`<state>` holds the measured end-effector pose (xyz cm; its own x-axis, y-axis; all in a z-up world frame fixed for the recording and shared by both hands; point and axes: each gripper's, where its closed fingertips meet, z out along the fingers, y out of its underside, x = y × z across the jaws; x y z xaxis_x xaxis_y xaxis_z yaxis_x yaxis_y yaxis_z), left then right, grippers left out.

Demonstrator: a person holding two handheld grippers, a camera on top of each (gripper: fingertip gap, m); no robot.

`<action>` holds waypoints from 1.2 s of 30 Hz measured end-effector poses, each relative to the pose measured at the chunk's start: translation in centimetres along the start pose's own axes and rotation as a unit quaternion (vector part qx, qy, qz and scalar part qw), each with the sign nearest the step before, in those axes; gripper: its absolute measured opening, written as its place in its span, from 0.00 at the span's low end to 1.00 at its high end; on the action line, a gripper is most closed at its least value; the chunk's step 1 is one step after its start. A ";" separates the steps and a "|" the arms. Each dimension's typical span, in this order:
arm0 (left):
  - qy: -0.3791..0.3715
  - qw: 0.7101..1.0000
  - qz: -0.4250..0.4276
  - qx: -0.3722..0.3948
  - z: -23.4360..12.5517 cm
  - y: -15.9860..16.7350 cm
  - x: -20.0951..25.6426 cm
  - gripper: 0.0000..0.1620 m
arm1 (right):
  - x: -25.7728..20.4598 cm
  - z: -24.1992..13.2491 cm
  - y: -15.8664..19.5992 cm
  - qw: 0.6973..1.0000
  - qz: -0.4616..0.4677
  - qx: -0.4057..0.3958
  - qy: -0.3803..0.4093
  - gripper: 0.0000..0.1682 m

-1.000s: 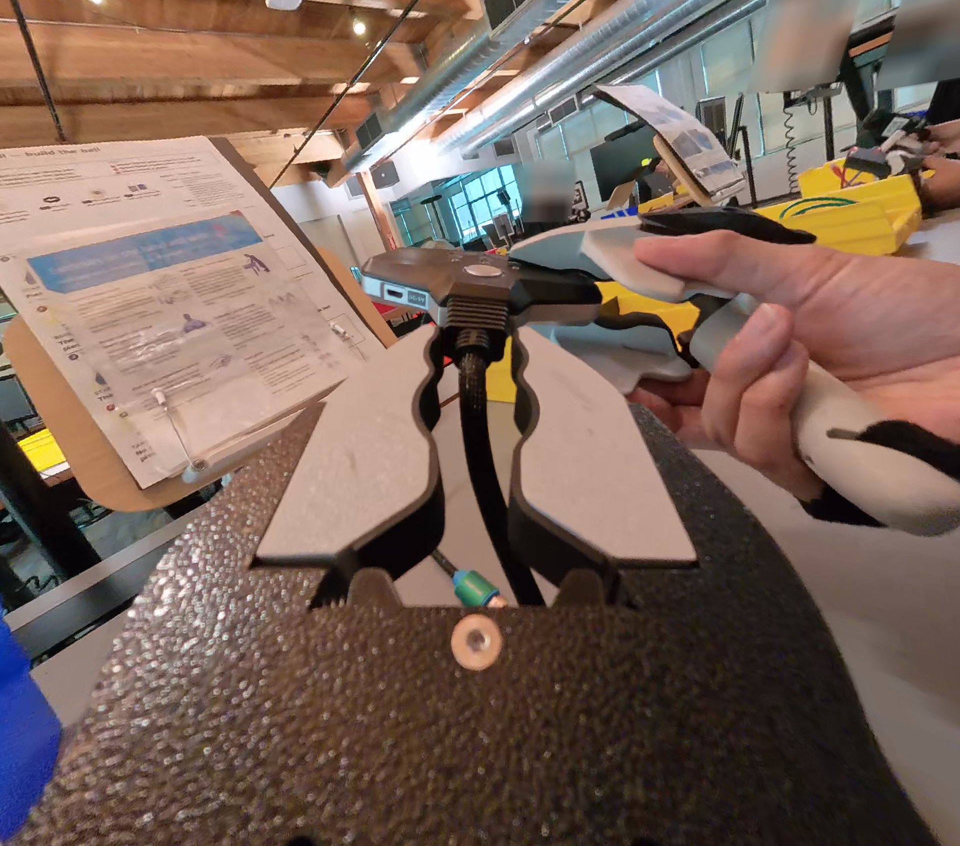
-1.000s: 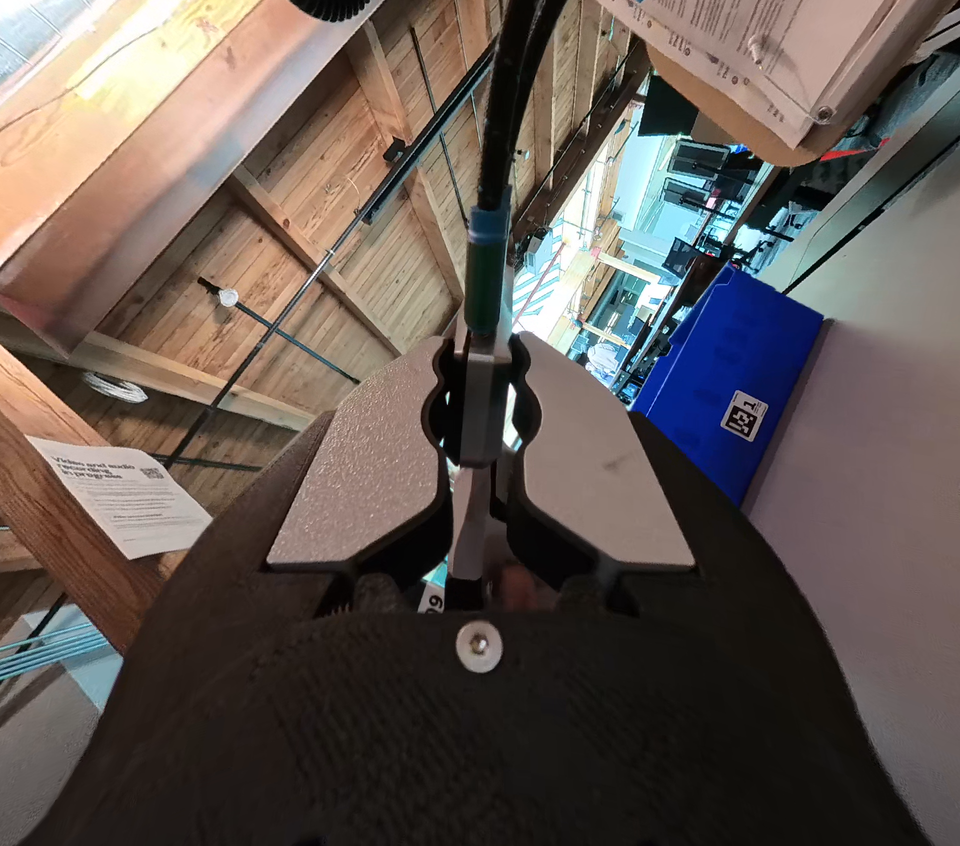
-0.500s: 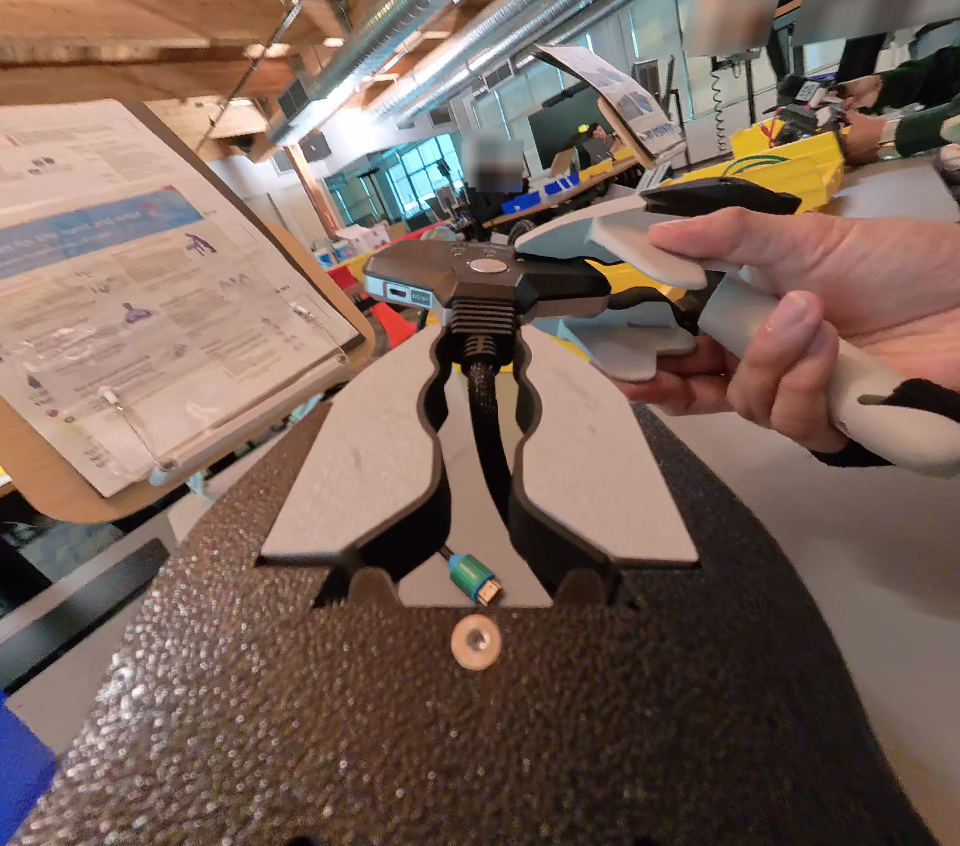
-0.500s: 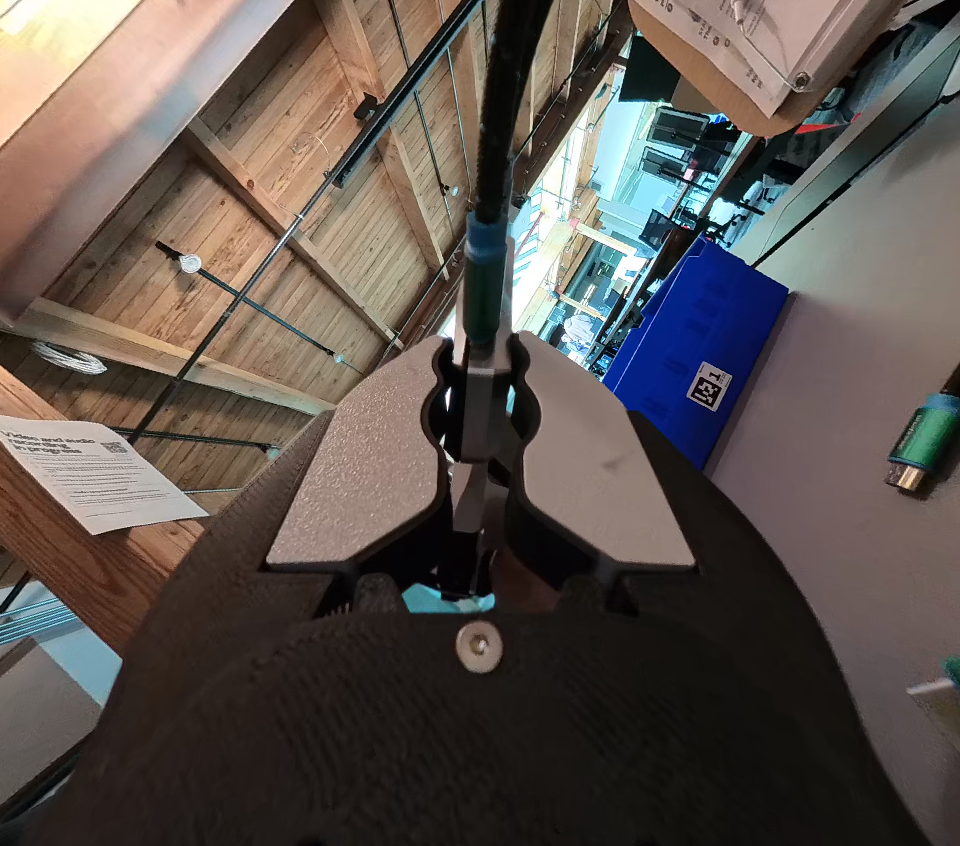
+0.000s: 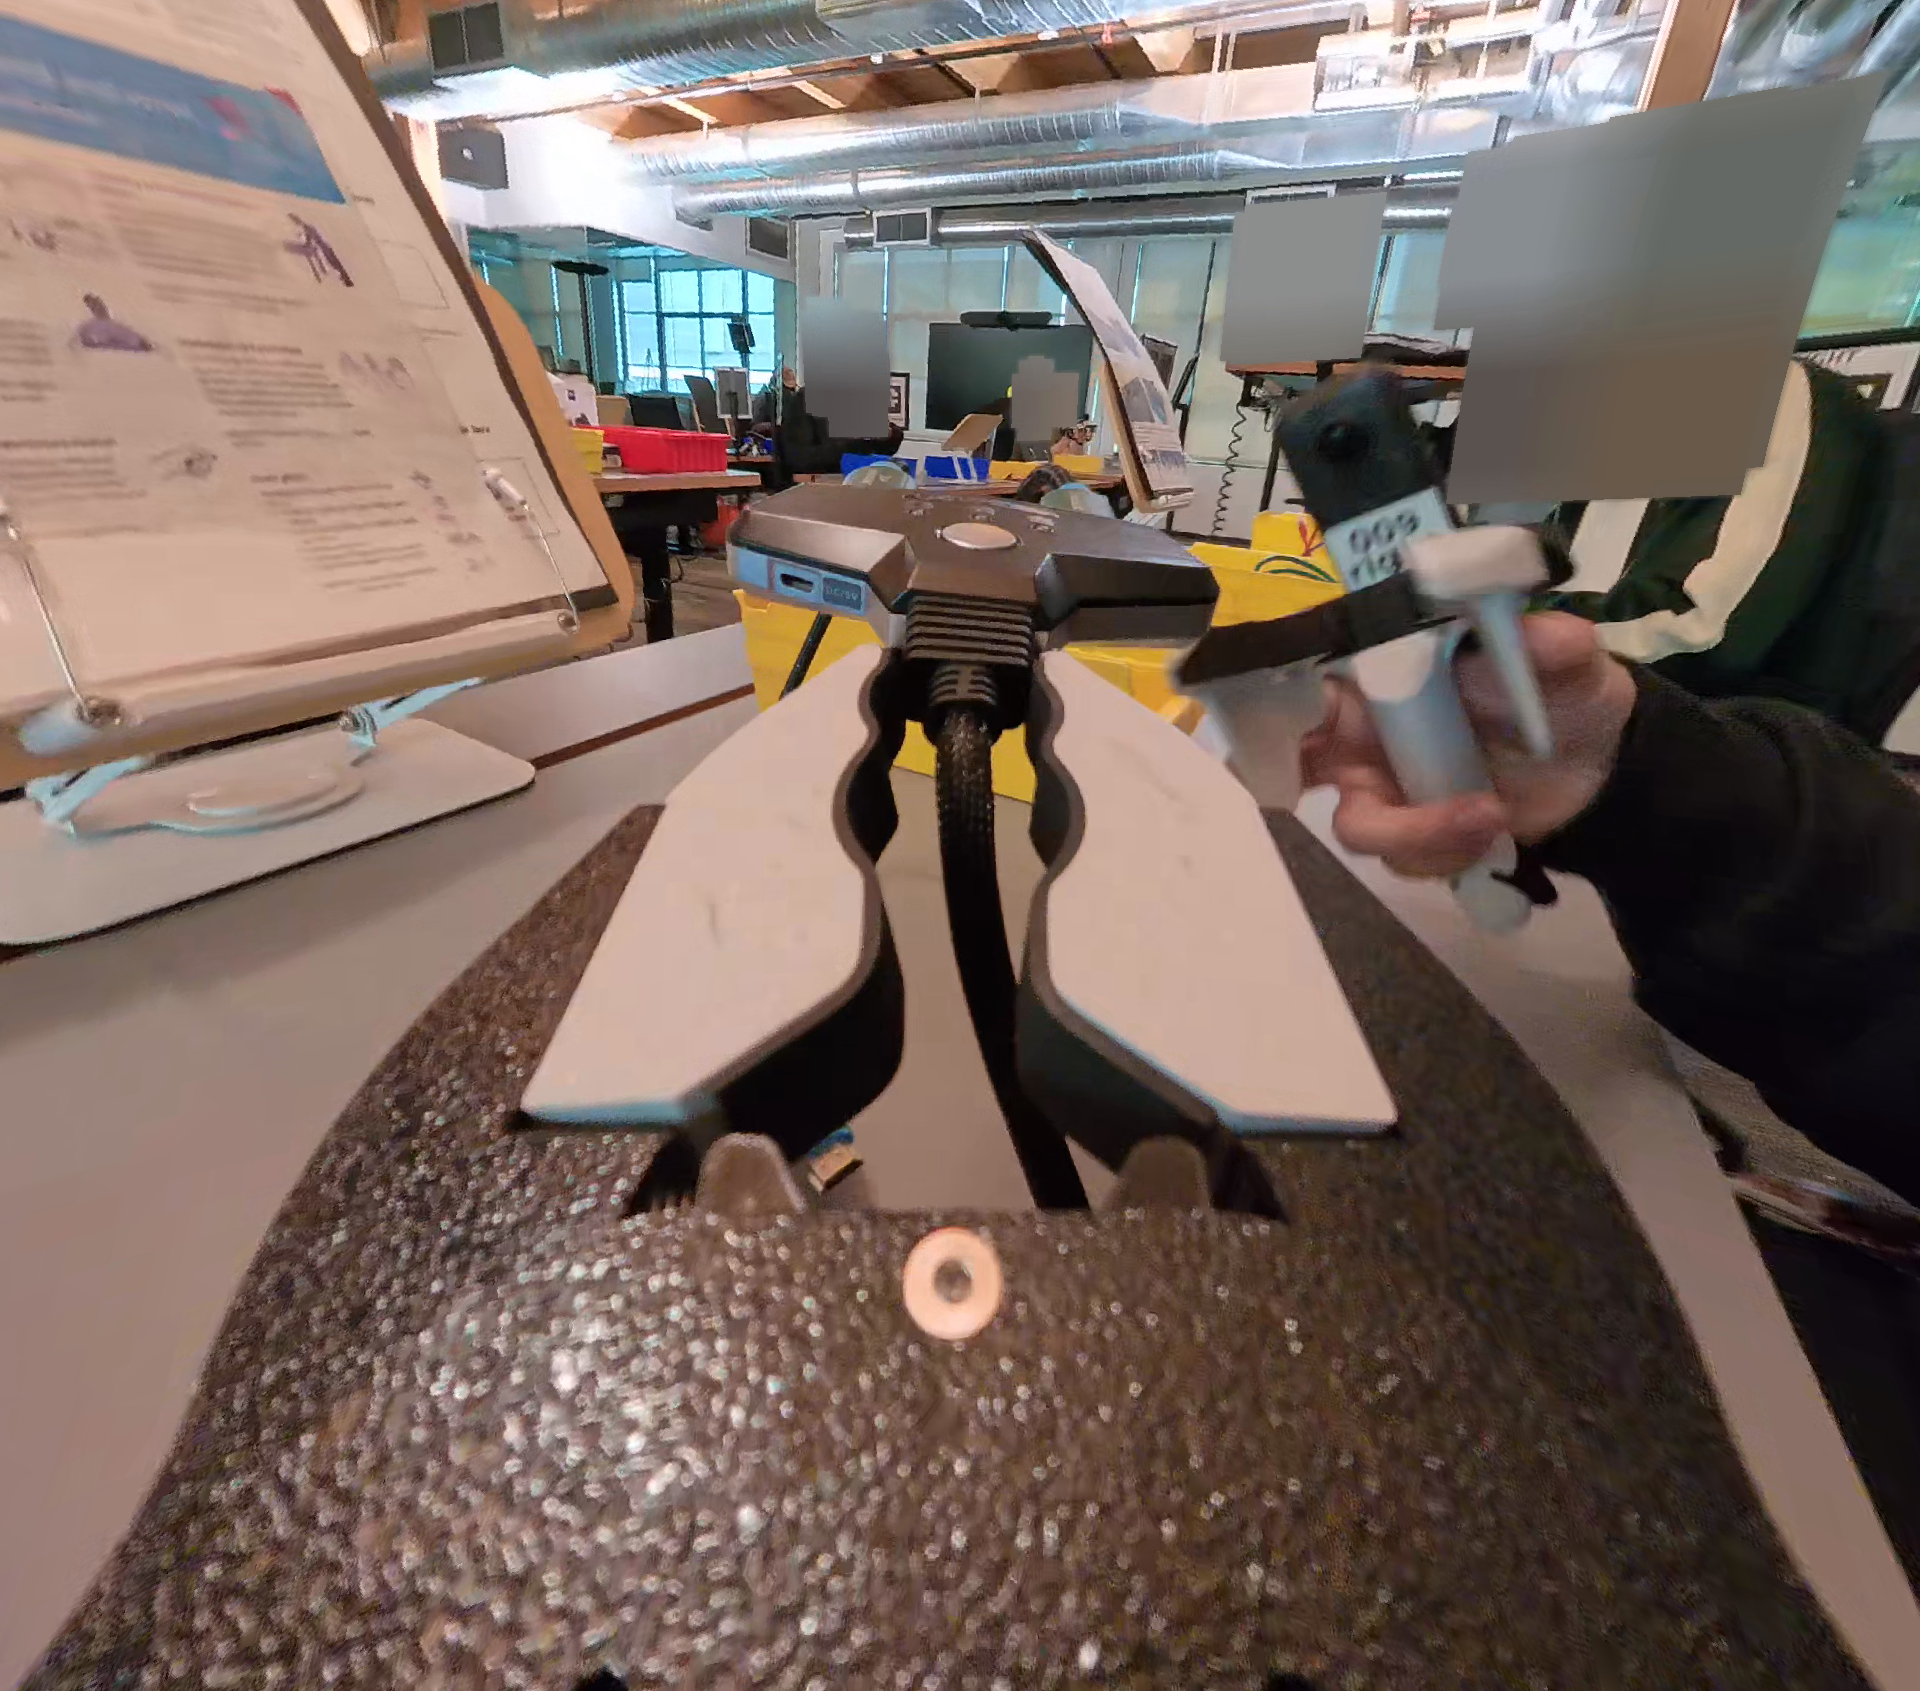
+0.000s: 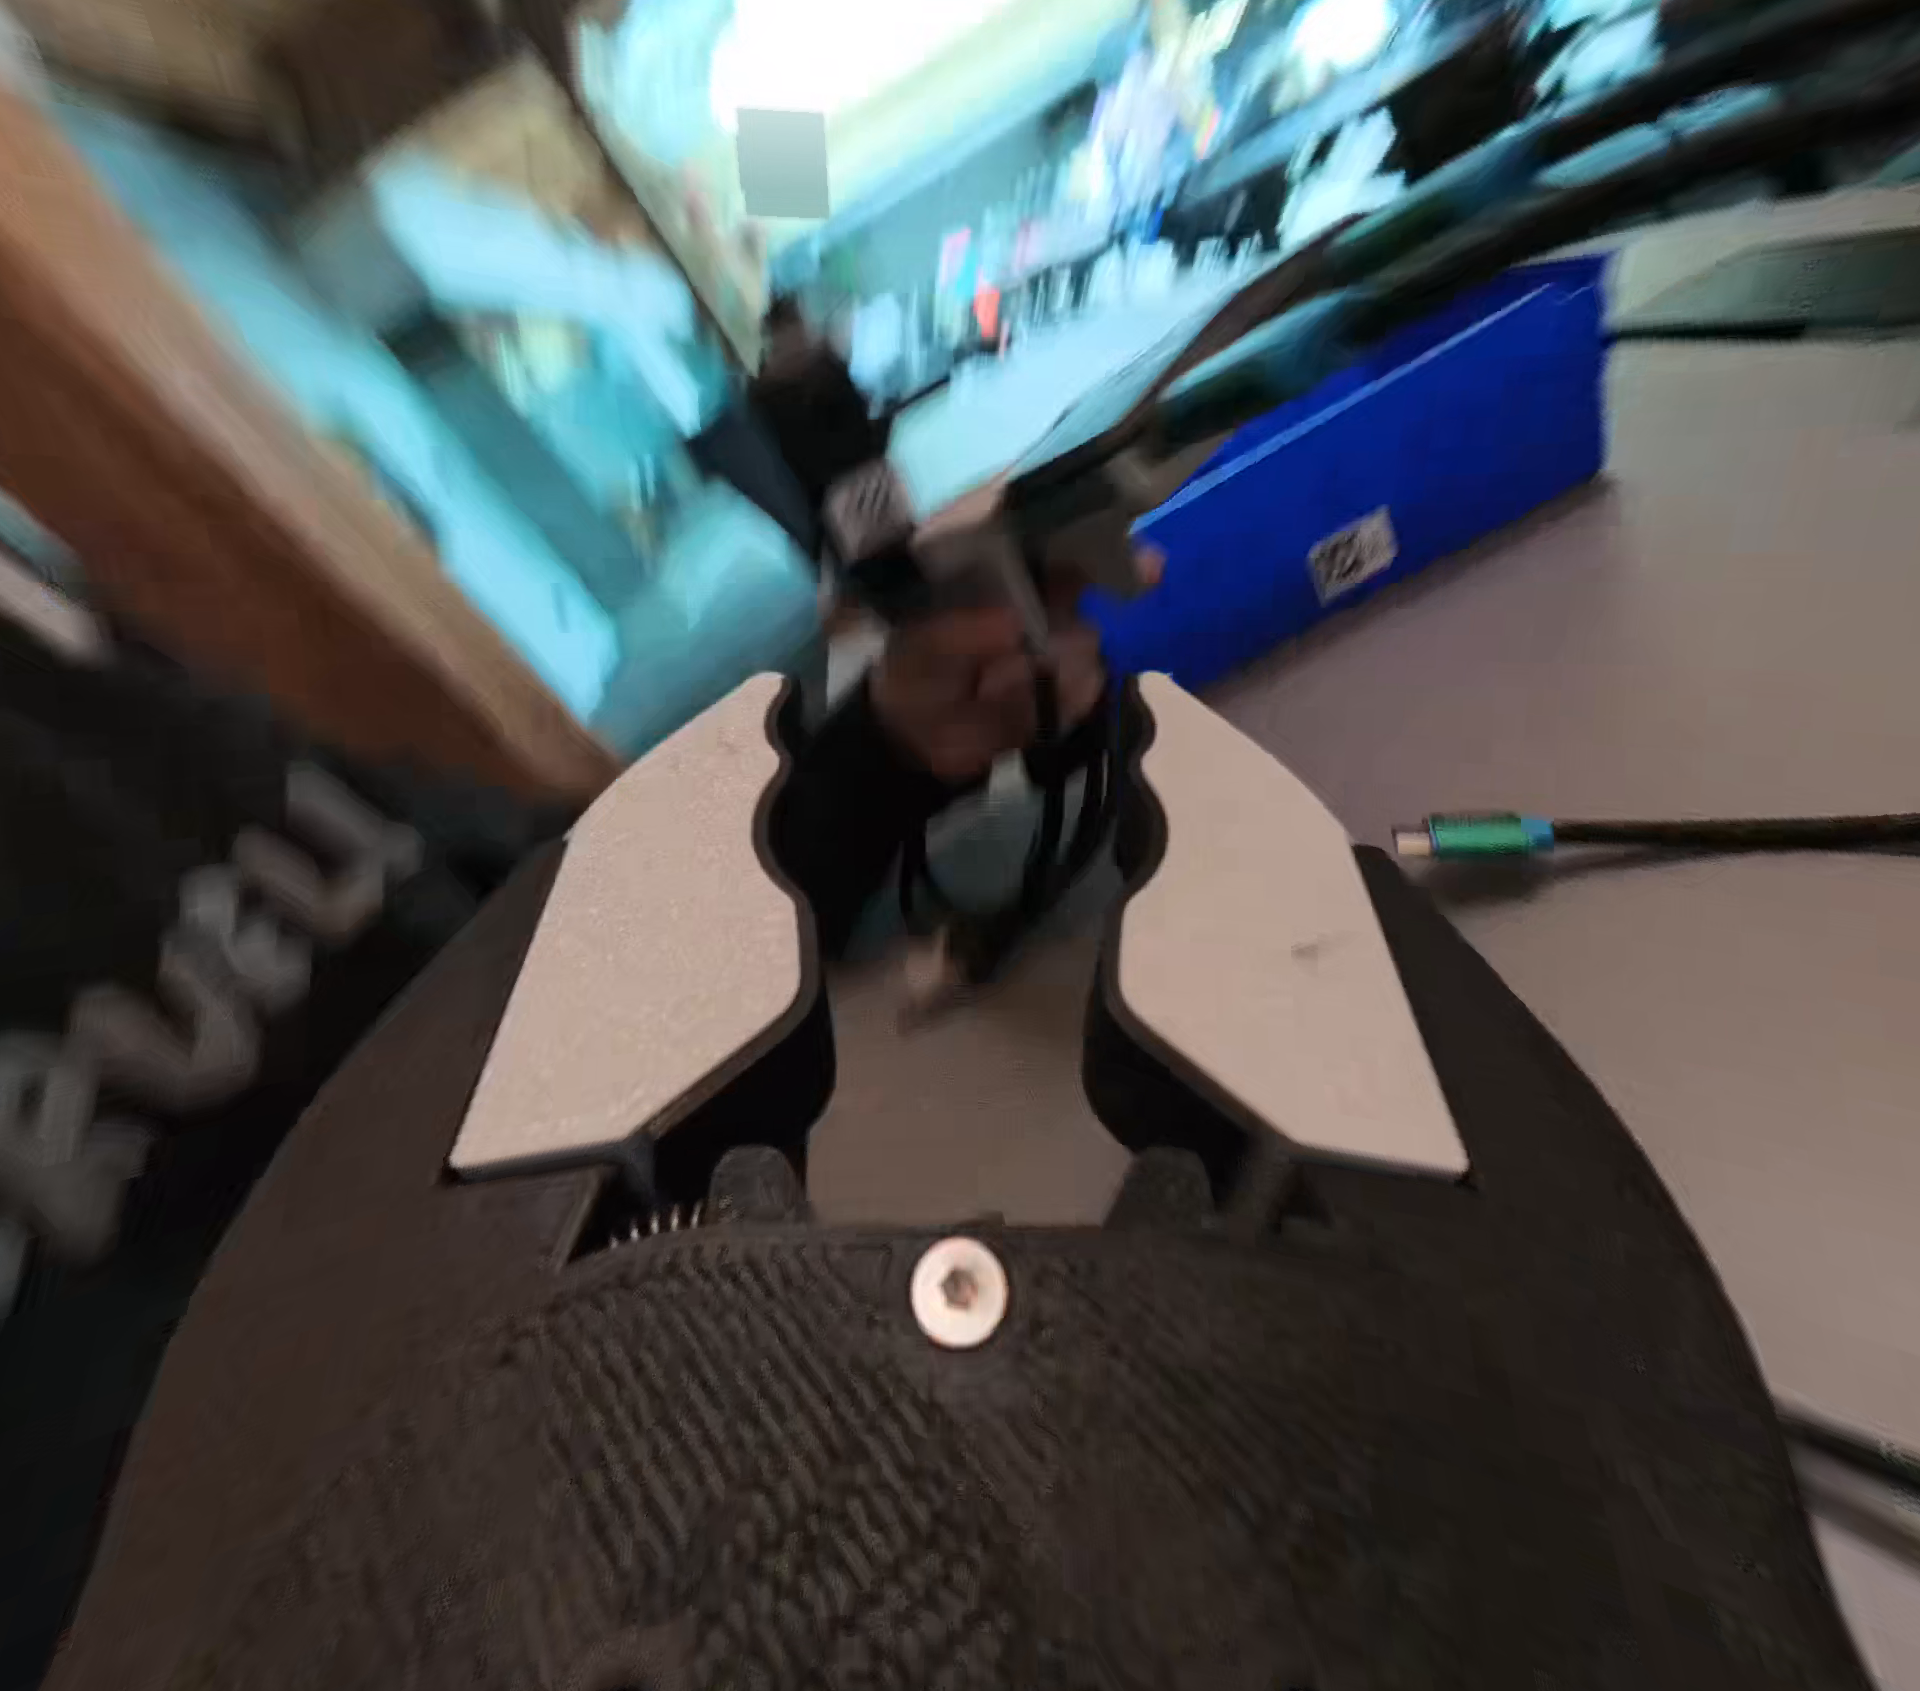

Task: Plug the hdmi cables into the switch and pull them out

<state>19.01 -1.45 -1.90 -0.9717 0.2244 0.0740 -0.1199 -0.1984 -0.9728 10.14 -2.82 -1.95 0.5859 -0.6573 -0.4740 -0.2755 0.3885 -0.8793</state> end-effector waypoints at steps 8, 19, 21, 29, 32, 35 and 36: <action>0.097 0.995 -0.009 -0.032 -0.3 0.8 2.1 0.13 | -3.2 -5.1 -3.9 0.918 -0.359 -0.034 0.164 0.47; 0.246 0.969 0.011 -0.032 -0.3 2.4 7.1 0.13 | -3.0 -4.4 1.1 0.946 -0.282 -0.144 0.073 0.29; 0.249 0.968 0.009 -0.028 -0.2 2.5 7.1 0.13 | -2.5 -4.1 1.8 0.945 -0.278 -0.158 0.071 0.26; 0.254 0.967 0.021 -0.028 -0.2 3.0 7.5 0.13 | -2.0 -3.3 2.5 0.954 -0.253 -0.152 0.046 0.11; 0.254 0.967 0.018 -0.028 -0.2 3.1 7.4 0.13 | -2.0 -3.4 3.0 0.946 -0.279 -0.162 0.041 0.18; 0.254 0.967 0.019 -0.030 -0.2 3.2 7.4 0.14 | -1.6 -3.3 3.3 0.940 -0.291 -0.172 0.051 0.20; 0.252 0.967 0.020 -0.028 -0.2 3.1 7.4 0.13 | -1.4 -3.3 3.1 0.941 -0.289 -0.165 0.058 0.16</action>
<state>11.52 -0.24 -4.45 -0.7503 0.6578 -0.0658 -0.0597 -0.1666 -0.9842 5.96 -2.78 -4.11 0.6284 -0.7710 0.1034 -0.1685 -0.2648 -0.9495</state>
